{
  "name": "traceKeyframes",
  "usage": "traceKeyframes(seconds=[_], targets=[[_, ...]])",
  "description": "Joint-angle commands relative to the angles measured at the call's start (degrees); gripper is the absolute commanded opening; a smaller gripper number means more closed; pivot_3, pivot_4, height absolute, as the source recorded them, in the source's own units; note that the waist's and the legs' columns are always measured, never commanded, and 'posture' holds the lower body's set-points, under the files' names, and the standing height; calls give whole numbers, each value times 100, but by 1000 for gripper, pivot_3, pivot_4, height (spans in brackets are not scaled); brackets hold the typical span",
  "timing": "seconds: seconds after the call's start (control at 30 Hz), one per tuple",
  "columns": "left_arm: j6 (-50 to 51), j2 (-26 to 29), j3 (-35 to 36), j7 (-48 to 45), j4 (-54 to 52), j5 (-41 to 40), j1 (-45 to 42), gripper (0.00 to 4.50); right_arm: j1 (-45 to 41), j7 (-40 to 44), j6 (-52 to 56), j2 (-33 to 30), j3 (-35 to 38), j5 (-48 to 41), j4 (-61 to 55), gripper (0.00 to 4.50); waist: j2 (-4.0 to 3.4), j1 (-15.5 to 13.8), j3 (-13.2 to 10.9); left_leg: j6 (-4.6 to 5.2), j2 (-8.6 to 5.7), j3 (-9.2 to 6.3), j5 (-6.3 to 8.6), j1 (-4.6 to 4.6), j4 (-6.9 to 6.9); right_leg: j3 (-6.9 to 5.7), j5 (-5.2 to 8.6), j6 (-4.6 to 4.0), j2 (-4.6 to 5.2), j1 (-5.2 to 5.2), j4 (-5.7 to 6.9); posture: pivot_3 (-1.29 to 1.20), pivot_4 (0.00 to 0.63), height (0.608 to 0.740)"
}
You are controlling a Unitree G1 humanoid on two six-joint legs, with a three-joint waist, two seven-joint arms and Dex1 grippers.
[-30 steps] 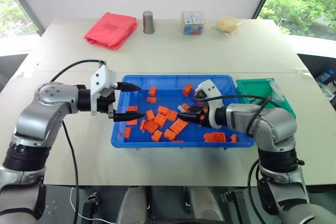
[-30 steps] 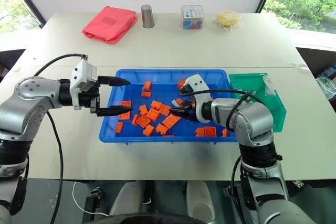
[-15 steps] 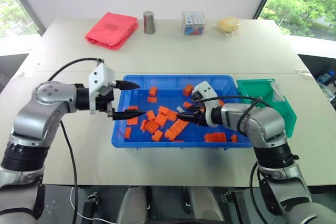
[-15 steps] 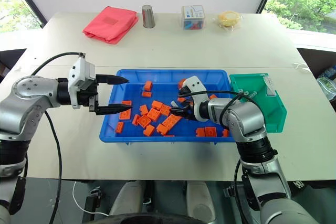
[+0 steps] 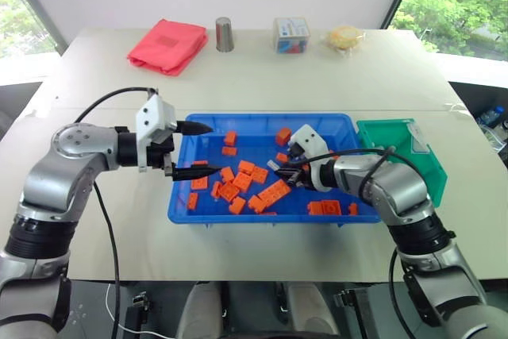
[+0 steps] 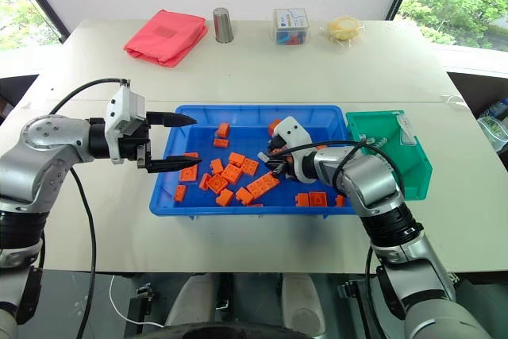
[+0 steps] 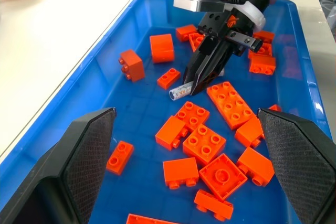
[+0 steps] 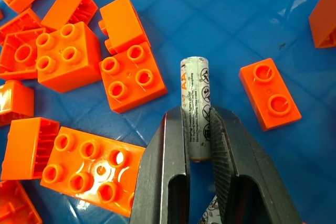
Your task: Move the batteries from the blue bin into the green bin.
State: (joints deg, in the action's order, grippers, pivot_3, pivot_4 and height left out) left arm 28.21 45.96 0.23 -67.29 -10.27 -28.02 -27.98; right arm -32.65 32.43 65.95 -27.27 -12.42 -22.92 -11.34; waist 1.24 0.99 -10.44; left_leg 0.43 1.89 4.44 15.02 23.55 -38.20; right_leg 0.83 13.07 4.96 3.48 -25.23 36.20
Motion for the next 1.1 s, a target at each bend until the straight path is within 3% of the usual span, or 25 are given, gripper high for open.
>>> traceKeyframes(seconds=[0.03,0.17,0.27,0.33,0.43,0.63,0.87,1.0,1.1], targets=[[-98,3,80,-31,-114,-56,-83,4500,-362,-39,639,165,843,-562,-560,50,-1,-5,0,0,0,0,0,1,0,0,0,0,0,-1,0,0,150,736],[-136,-14,49,-96,-69,-56,-89,4500,-958,-83,1679,117,2255,-1228,-862,50,-1,-16,-1,0,2,-1,0,3,0,2,-1,1,3,-3,1,0,150,736],[-192,-45,30,-153,-12,-39,-86,4500,-1026,96,1639,-751,2802,-1231,-838,50,2,-72,1,0,1,-5,0,3,1,-9,0,0,8,3,-4,0,150,736],[-226,-84,-4,-182,75,-7,-142,4500,-673,324,1308,-1624,2930,-1034,-684,50,2,-131,1,1,-3,-5,1,4,4,-12,5,-9,13,8,-15,0,150,736],[-333,-116,-74,-269,225,48,-246,4500,-71,497,983,-2435,3138,-899,-401,50,3,-154,1,10,-9,6,6,8,5,-6,11,-20,20,8,-27,0,150,736],[-476,-203,-172,-373,497,144,-468,4500,889,566,769,-2977,3703,-849,-272,50,4,-7,0,11,-3,7,7,-8,4,6,2,-3,1,6,-10,0,150,736],[-531,-271,-201,-420,539,201,-488,4500,941,740,144,-3305,3164,-621,-178,3290,3,2,0,11,0,3,7,-13,4,15,1,-1,-3,5,-5,0,150,736],[-519,-260,-177,-419,525,206,-497,4500,22,1058,-249,-3421,2493,-606,152,3290,-1,33,-2,11,-1,9,7,-13,0,25,3,-5,1,0,-7,0,150,736],[-497,-247,-151,-385,480,209,-477,4500,-549,1189,-69,-3046,2009,-855,-34,3290,2,10,-1,11,1,4,7,-10,4,25,4,-5,-4,-2,-8,0,150,736]])
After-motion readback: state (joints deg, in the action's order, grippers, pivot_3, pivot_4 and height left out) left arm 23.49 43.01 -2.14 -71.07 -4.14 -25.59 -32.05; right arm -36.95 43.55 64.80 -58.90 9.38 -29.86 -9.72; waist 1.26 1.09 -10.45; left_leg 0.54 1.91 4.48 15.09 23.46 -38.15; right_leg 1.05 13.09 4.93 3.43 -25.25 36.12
